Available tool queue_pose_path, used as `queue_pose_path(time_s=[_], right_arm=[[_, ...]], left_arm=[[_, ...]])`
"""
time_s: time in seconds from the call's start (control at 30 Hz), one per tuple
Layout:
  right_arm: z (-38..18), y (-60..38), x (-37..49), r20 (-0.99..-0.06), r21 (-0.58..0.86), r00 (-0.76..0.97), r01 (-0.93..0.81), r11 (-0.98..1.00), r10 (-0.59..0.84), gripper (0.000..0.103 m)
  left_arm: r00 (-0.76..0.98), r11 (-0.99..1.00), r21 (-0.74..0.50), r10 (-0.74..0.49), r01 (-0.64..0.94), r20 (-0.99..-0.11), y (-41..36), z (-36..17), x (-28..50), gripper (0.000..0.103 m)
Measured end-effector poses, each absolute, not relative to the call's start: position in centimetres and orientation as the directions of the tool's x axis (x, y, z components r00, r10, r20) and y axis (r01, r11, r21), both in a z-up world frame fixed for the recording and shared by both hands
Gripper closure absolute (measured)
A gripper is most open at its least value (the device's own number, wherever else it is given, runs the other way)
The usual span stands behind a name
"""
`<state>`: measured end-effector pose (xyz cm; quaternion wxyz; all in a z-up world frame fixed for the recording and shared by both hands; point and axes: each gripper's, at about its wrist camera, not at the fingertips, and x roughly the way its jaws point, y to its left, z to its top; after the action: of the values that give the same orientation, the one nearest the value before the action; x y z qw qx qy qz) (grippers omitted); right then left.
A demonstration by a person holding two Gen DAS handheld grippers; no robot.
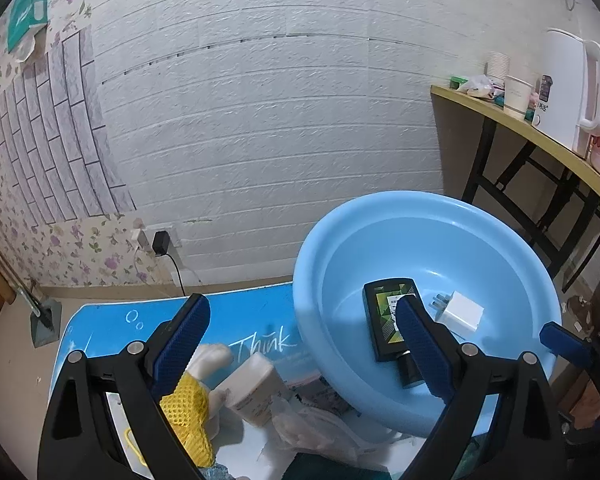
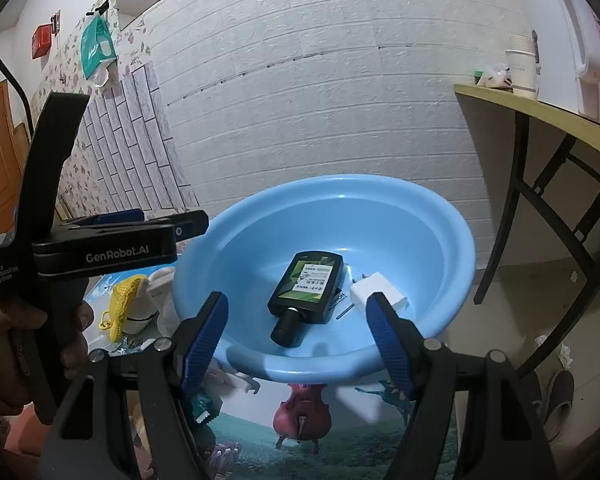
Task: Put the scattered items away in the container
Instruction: 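Withdraw both open tools from the basin back over the table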
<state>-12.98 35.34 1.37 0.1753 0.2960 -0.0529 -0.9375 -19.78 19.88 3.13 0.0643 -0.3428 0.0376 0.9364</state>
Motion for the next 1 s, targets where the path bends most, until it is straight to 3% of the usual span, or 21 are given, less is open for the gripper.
queue_pose_path(time_s=[0.5, 0.6, 0.8, 1.0], right_arm=[[3.1, 34.4, -10.4, -0.544, 0.183, -0.772, 0.273, -0.944, -0.328, 0.031], [3.6, 34.0, -9.3, -0.537, 0.192, -0.779, 0.261, -0.946, -0.324, 0.031], [5.6, 31.7, -6.1, -0.506, 0.096, -0.821, 0.252, -0.963, -0.265, 0.031], [5.6, 27.7, -4.4, -0.559, 0.115, -0.76, 0.324, -0.939, -0.331, 0.031]], left_arm=[[-0.776, -0.988, -0.021, 0.136, -0.156, -0.616, 16.1, 5.1, -16.1, 0.009], [-0.782, -0.99, 0.015, 0.103, -0.143, -0.615, 15.1, 5.4, -14.8, 0.002], [-0.785, -0.989, 0.086, 0.041, -0.119, -0.618, 12.3, 5.4, -12.2, 0.001], [-0.789, -0.997, -0.005, 0.068, -0.081, -0.611, 6.8, 5.2, -9.2, 0.001]])
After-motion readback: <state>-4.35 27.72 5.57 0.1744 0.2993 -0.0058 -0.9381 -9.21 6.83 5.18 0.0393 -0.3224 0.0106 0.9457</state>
